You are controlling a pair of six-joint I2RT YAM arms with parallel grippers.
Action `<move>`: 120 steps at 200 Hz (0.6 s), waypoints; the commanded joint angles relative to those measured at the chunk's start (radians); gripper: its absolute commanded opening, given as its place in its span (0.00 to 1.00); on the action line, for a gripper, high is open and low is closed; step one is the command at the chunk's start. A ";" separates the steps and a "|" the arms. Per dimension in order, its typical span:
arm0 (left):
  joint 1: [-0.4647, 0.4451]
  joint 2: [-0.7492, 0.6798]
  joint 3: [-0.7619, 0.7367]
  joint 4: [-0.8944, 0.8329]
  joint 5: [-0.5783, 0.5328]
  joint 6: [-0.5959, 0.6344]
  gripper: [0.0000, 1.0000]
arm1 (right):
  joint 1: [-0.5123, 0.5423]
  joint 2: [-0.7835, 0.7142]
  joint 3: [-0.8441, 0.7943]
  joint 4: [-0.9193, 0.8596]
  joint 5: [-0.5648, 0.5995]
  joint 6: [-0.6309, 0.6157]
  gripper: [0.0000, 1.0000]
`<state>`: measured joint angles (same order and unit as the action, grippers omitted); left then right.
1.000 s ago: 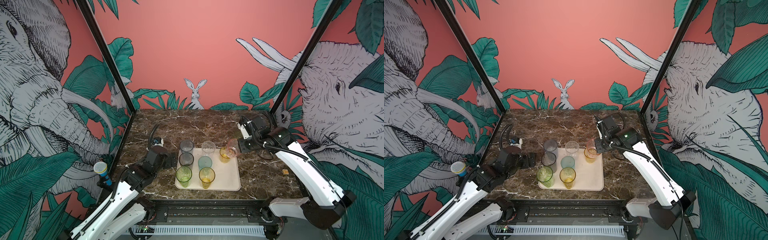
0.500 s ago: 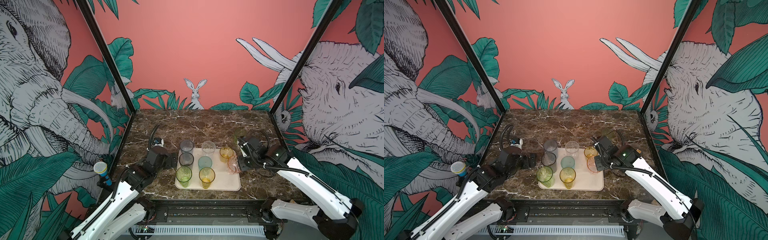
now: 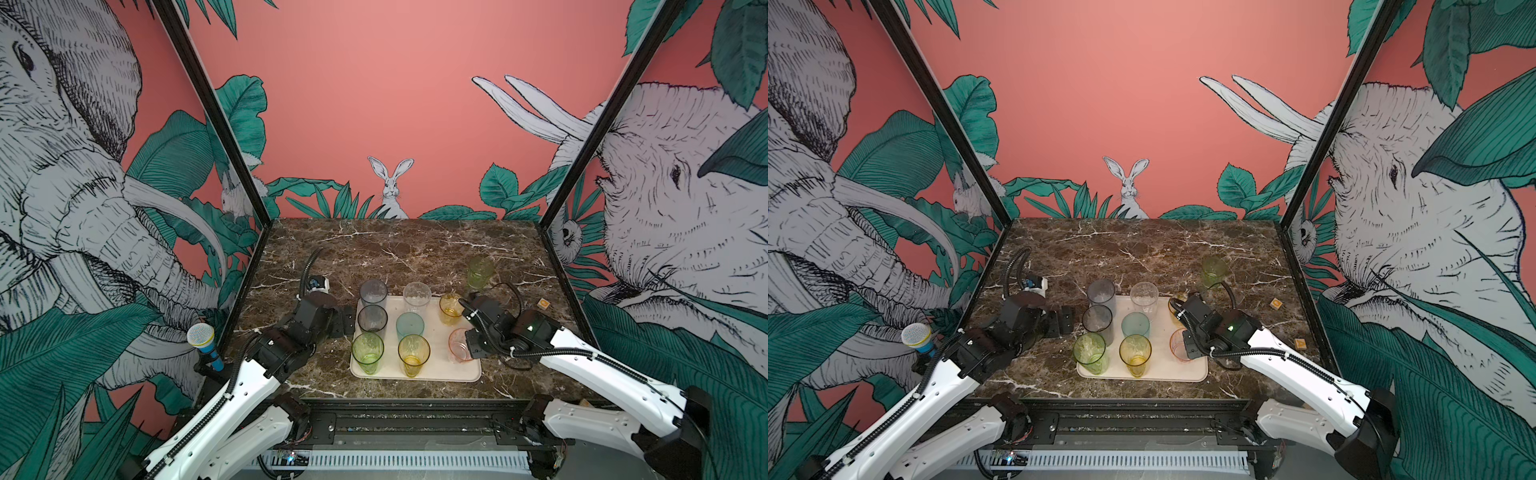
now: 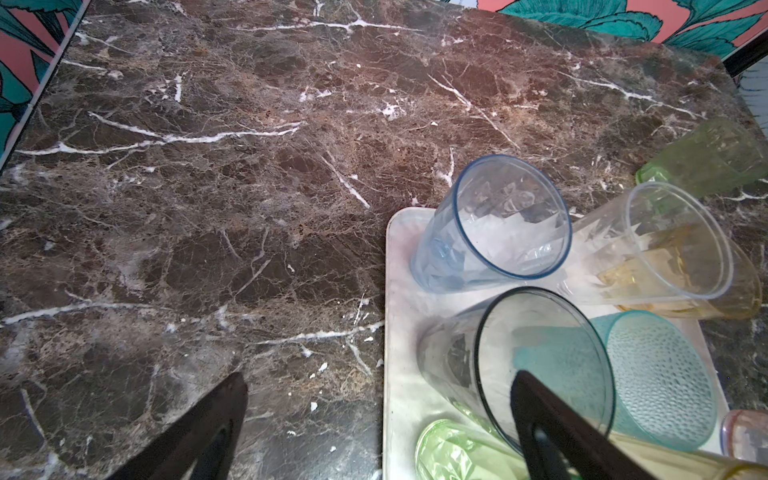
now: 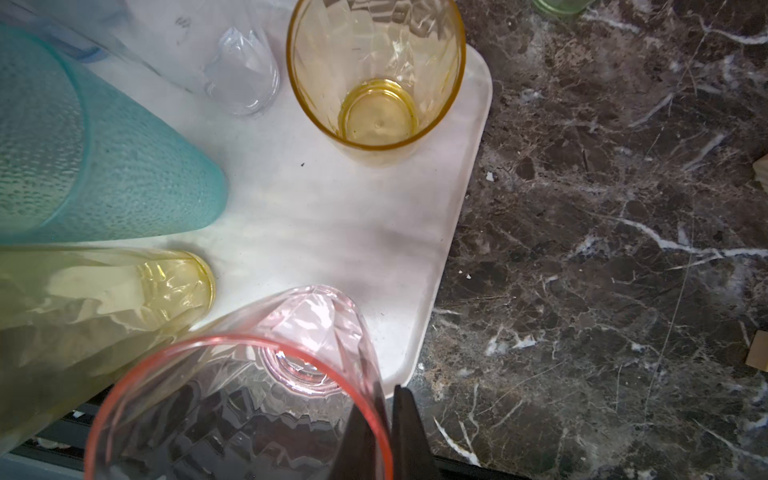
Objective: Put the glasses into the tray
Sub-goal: 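Carry the pink glass toward the robot onto the tray corner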
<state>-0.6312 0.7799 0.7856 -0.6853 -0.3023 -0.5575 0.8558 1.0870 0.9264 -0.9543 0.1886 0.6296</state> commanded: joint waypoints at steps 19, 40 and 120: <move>0.007 -0.010 -0.013 0.009 0.001 -0.016 0.99 | 0.005 0.051 -0.053 0.126 0.011 0.045 0.00; 0.007 -0.019 -0.022 0.009 0.002 -0.019 0.99 | 0.003 0.089 -0.063 0.155 0.010 0.046 0.00; 0.007 -0.033 -0.038 0.002 -0.014 -0.022 0.99 | -0.042 0.144 -0.067 0.199 0.017 0.018 0.00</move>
<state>-0.6312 0.7567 0.7631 -0.6849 -0.3031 -0.5583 0.8330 1.2194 0.8627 -0.7841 0.1913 0.6479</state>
